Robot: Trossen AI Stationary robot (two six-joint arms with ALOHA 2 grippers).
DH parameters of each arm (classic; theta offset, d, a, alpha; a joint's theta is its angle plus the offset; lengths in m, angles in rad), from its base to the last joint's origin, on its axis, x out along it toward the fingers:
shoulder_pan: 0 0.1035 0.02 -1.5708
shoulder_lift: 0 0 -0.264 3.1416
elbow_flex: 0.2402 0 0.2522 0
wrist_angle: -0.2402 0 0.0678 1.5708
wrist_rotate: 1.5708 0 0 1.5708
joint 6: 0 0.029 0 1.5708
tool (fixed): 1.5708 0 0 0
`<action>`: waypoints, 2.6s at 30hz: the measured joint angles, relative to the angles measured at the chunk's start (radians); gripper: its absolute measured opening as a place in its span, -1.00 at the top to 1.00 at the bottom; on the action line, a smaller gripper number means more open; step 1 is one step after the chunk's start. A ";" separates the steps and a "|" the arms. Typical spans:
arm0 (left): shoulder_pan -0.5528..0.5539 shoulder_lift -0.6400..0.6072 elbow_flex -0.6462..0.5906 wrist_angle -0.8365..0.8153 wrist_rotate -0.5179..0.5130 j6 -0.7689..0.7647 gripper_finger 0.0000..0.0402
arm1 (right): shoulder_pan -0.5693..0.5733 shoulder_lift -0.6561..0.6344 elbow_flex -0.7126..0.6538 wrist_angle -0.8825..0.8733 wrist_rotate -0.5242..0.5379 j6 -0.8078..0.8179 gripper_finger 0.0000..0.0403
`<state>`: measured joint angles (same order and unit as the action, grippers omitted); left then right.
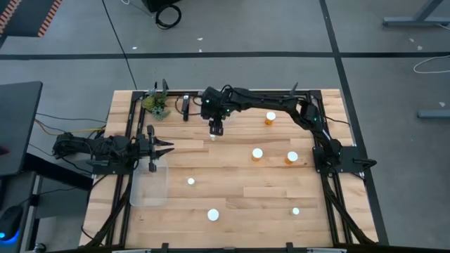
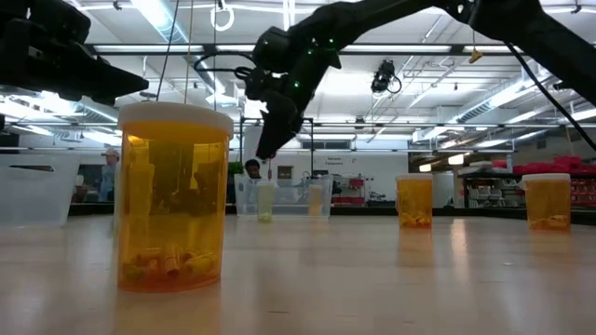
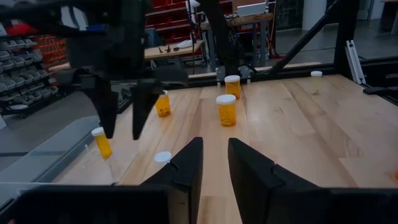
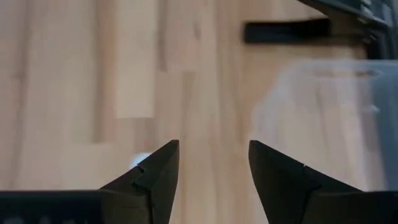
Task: Pick and place medicine bottles into bin by pill shape (circle, oval)
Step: Put the top left small yellow pill bottle into the top transparent bin
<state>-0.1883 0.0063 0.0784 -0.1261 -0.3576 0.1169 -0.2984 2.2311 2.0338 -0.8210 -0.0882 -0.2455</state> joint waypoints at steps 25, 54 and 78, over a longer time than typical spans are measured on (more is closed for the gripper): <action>0.000 0.000 0.000 0.000 0.000 0.000 0.55 | 0.071 0.000 -0.208 0.194 -0.046 -0.097 -0.03; 0.000 0.000 0.000 0.000 0.000 0.000 0.58 | 0.063 0.000 -0.208 0.154 -0.009 -0.066 0.25; 0.000 0.000 0.000 0.000 0.000 0.000 0.56 | 0.039 0.001 -0.073 0.027 0.041 -0.053 0.31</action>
<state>-0.1885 0.0063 0.0784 -0.1261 -0.3576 0.1169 -0.2590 2.2322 1.9611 -0.7938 -0.0476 -0.2981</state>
